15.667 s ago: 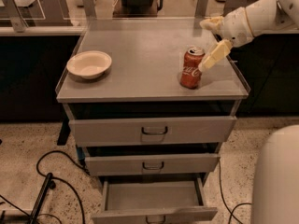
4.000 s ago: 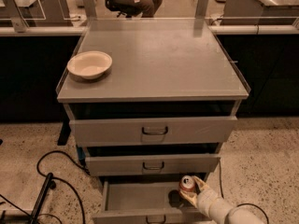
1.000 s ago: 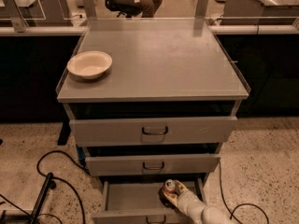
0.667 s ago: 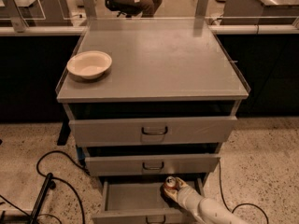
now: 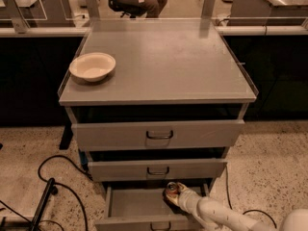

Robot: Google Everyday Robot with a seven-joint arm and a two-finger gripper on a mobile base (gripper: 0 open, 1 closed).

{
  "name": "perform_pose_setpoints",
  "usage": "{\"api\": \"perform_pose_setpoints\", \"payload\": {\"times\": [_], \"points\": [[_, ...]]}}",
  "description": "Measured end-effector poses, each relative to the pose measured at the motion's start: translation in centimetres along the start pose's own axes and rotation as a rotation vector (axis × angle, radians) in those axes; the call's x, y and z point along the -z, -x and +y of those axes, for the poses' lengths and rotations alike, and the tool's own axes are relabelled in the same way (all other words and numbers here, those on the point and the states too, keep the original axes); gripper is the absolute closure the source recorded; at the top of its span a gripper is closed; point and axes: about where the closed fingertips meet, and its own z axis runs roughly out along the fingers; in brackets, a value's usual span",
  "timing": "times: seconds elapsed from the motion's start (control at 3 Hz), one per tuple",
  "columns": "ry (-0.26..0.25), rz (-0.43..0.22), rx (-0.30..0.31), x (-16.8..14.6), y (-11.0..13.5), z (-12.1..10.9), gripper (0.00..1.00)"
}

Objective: Place coke can into bottom drawer

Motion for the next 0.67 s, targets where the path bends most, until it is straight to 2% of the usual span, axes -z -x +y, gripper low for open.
{"api": "perform_pose_setpoints", "payload": {"times": [0.33, 0.67], "points": [[0.0, 0.0, 0.0, 0.0, 0.0, 0.0, 0.91], [0.0, 0.0, 0.0, -0.01, 0.0, 0.01, 0.73]]}}
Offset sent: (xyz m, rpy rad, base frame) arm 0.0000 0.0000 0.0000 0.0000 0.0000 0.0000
